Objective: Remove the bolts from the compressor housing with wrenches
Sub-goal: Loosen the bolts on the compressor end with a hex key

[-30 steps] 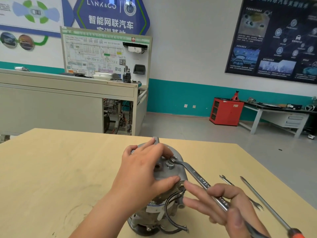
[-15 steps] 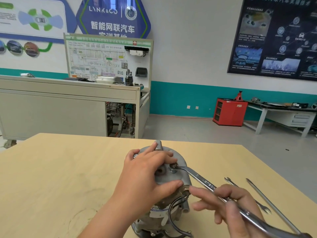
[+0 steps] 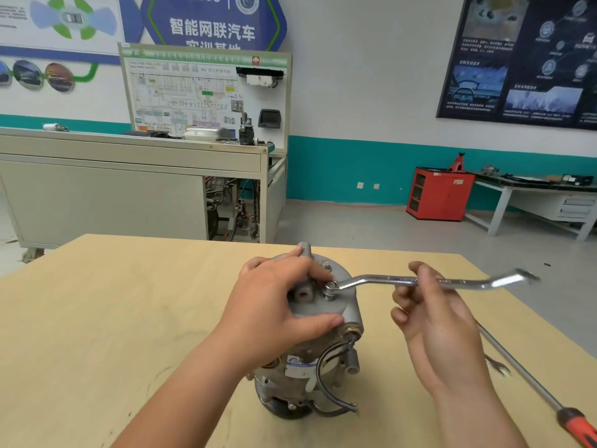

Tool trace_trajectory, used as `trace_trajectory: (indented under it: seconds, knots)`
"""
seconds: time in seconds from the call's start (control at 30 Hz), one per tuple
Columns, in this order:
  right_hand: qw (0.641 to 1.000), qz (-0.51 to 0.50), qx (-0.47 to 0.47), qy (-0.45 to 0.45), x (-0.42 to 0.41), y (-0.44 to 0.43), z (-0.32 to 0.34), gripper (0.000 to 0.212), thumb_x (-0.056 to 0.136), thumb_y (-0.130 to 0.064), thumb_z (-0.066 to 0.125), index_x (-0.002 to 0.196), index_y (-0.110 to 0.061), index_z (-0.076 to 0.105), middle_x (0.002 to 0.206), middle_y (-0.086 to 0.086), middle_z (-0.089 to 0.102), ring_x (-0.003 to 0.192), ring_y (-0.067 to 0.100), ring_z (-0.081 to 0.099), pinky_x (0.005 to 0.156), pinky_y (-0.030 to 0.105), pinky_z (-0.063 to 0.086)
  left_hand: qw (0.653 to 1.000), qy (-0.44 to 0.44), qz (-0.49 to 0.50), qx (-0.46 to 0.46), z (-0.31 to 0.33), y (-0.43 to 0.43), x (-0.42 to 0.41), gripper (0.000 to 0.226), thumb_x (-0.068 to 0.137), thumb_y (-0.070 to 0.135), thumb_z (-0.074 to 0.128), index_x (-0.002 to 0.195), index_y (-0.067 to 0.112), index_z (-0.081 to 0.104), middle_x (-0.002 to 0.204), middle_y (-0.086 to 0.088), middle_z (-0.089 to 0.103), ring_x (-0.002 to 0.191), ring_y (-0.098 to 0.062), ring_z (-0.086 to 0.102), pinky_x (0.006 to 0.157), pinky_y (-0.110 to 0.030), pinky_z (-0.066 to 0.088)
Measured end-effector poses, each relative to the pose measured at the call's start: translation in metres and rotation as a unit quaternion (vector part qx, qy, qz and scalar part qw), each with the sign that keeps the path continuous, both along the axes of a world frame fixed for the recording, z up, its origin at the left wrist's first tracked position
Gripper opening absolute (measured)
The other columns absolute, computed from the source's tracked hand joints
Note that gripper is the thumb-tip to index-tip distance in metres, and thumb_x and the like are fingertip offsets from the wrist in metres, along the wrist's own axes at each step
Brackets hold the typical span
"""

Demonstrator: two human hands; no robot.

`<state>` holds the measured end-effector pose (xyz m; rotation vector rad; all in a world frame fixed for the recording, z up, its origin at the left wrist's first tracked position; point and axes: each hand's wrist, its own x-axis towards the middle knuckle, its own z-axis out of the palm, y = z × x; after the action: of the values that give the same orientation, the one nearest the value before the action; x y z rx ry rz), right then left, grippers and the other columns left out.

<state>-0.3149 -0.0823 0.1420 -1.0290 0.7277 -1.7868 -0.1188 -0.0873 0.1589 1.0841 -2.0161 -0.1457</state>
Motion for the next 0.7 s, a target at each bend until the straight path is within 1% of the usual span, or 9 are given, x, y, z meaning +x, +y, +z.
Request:
trace_trajectory:
  seconds: [0.07, 0.17, 0.23, 0.33, 0.4, 0.47, 0.57, 0.63, 0.7]
  knots:
    - [0.998, -0.02, 0.038, 0.037, 0.003, -0.033, 0.007, 0.014, 0.081, -0.032, 0.06, 0.082, -0.018, 0.062, 0.052, -0.011, 0.052, 0.053, 0.004, 0.045, 0.047, 0.016, 0.036, 1.0, 0.009, -0.01, 0.004, -0.001, -0.001, 0.003, 0.039, 0.062, 0.044, 0.085, 0.093, 0.043, 0.06, 0.099, 0.044, 0.047, 0.11, 0.035, 0.024, 0.096, -0.011, 0.024]
    - [0.984, -0.005, 0.073, 0.16, 0.022, -0.075, 0.023, 0.018, 0.094, -0.026, 0.052, 0.083, -0.018, 0.064, 0.047, -0.013, 0.045, 0.049, 0.005, 0.038, 0.048, 0.019, 0.032, 1.0, 0.014, -0.017, 0.008, 0.0, 0.0, 0.003, 0.039, 0.063, 0.043, 0.085, 0.091, 0.04, 0.058, 0.106, 0.032, 0.057, 0.114, 0.023, 0.036, 0.099, -0.025, 0.031]
    - [0.957, 0.031, 0.07, 0.279, 0.034, -0.092, 0.036, 0.022, 0.094, -0.029, 0.05, 0.08, -0.019, 0.064, 0.049, -0.013, 0.044, 0.046, 0.004, 0.038, 0.047, 0.019, 0.032, 1.0, 0.019, -0.016, 0.003, 0.001, 0.001, 0.002, 0.039, 0.064, 0.044, 0.084, 0.088, 0.042, 0.053, 0.105, 0.027, 0.056, 0.108, 0.015, 0.043, 0.095, -0.029, 0.034]
    - [0.912, 0.1, 0.06, 0.394, 0.039, -0.104, 0.049, 0.024, 0.094, -0.029, 0.049, 0.076, -0.019, 0.061, 0.044, -0.012, 0.044, 0.041, 0.002, 0.036, 0.044, 0.017, 0.03, 1.0, 0.007, -0.004, -0.01, 0.002, 0.002, 0.0, 0.038, 0.065, 0.046, 0.081, 0.088, 0.042, 0.051, 0.096, 0.028, 0.051, 0.095, 0.015, 0.043, 0.083, -0.018, 0.032]
    - [0.925, 0.153, 0.076, 0.339, 0.036, -0.108, 0.052, 0.022, 0.095, -0.026, 0.048, 0.078, -0.017, 0.058, 0.042, -0.01, 0.042, 0.04, 0.004, 0.034, 0.042, 0.017, 0.028, 1.0, 0.017, -0.002, -0.011, 0.002, 0.002, 0.0, 0.043, 0.065, 0.044, 0.084, 0.091, 0.042, 0.049, 0.094, 0.026, 0.053, 0.096, 0.012, 0.045, 0.083, -0.018, 0.033]
    - [0.955, 0.244, 0.105, 0.132, 0.031, -0.107, 0.051, 0.02, 0.096, -0.024, 0.046, 0.079, -0.017, 0.055, 0.042, -0.009, 0.04, 0.038, 0.003, 0.033, 0.04, 0.015, 0.027, 0.999, 0.036, -0.006, -0.001, 0.002, 0.004, 0.0, 0.054, 0.064, 0.044, 0.085, 0.099, 0.047, 0.045, 0.097, 0.029, 0.055, 0.102, 0.01, 0.046, 0.089, -0.025, 0.038]
    - [0.931, 0.302, 0.105, -0.173, 0.02, -0.095, 0.048, 0.019, 0.093, -0.024, 0.044, 0.078, -0.019, 0.056, 0.039, -0.009, 0.036, 0.033, 0.0, 0.033, 0.038, 0.014, 0.024, 0.999, 0.047, -0.005, 0.024, 0.0, 0.004, 0.0, 0.065, 0.063, 0.052, 0.081, 0.112, 0.055, 0.039, 0.101, 0.035, 0.054, 0.106, 0.013, 0.044, 0.097, -0.03, 0.037]
    - [0.948, 0.219, 0.097, -0.208, 0.011, -0.08, 0.046, 0.02, 0.094, -0.02, 0.044, 0.081, -0.02, 0.059, 0.037, -0.008, 0.035, 0.032, 0.0, 0.032, 0.038, 0.014, 0.024, 0.998, 0.043, -0.002, 0.038, -0.001, 0.004, -0.001, 0.068, 0.059, 0.06, 0.074, 0.115, 0.057, 0.036, 0.103, 0.037, 0.052, 0.106, 0.01, 0.042, 0.099, -0.029, 0.035]
    - [0.973, 0.132, 0.073, -0.176, 0.001, -0.055, 0.044, 0.02, 0.094, -0.015, 0.041, 0.081, -0.019, 0.056, 0.042, -0.009, 0.042, 0.037, 0.001, 0.038, 0.039, 0.014, 0.027, 0.998, 0.041, 0.001, 0.042, -0.001, 0.003, -0.001, 0.069, 0.057, 0.063, 0.069, 0.116, 0.058, 0.035, 0.104, 0.039, 0.05, 0.107, 0.005, 0.042, 0.099, -0.028, 0.035]
